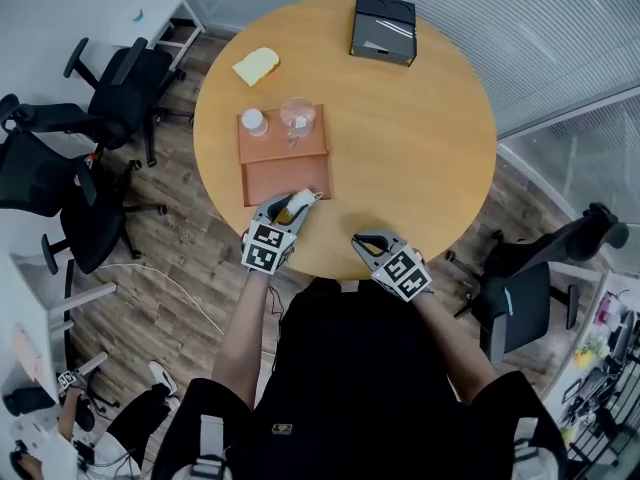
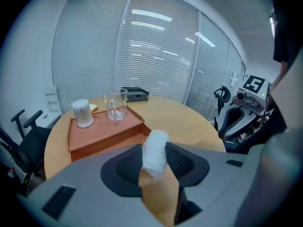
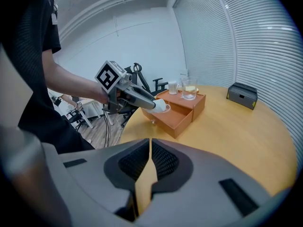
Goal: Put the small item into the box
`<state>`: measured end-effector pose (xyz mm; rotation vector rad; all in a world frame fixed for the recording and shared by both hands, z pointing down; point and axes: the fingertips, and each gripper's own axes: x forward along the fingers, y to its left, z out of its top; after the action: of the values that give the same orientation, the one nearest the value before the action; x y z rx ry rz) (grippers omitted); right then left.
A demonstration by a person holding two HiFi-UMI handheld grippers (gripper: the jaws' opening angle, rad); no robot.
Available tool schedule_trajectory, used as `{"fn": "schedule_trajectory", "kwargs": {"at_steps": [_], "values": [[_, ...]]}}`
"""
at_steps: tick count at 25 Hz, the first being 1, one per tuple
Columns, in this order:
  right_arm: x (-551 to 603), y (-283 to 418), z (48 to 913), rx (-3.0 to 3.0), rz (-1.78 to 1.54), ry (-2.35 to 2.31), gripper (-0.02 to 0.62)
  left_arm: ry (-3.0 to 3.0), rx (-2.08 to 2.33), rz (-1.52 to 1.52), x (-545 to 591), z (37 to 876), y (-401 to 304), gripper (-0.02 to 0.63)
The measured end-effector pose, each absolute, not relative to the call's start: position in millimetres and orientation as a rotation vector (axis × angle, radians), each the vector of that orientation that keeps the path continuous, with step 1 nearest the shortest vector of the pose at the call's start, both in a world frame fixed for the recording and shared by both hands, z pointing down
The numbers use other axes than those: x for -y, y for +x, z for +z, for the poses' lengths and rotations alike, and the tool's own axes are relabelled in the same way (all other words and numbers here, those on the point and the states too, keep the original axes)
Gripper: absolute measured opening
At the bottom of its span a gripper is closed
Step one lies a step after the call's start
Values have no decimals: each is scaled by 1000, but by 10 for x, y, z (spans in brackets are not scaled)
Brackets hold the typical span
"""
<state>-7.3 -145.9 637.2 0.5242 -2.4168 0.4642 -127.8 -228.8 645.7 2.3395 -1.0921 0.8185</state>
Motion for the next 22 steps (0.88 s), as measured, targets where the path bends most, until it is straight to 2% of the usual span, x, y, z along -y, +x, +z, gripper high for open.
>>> {"fn": "schedule_trajectory", "kwargs": {"at_steps": [22], "values": [[1472,366,6514,2371,536,562,12,2227,1031,1132,2805,6953,-1393,163]]}}
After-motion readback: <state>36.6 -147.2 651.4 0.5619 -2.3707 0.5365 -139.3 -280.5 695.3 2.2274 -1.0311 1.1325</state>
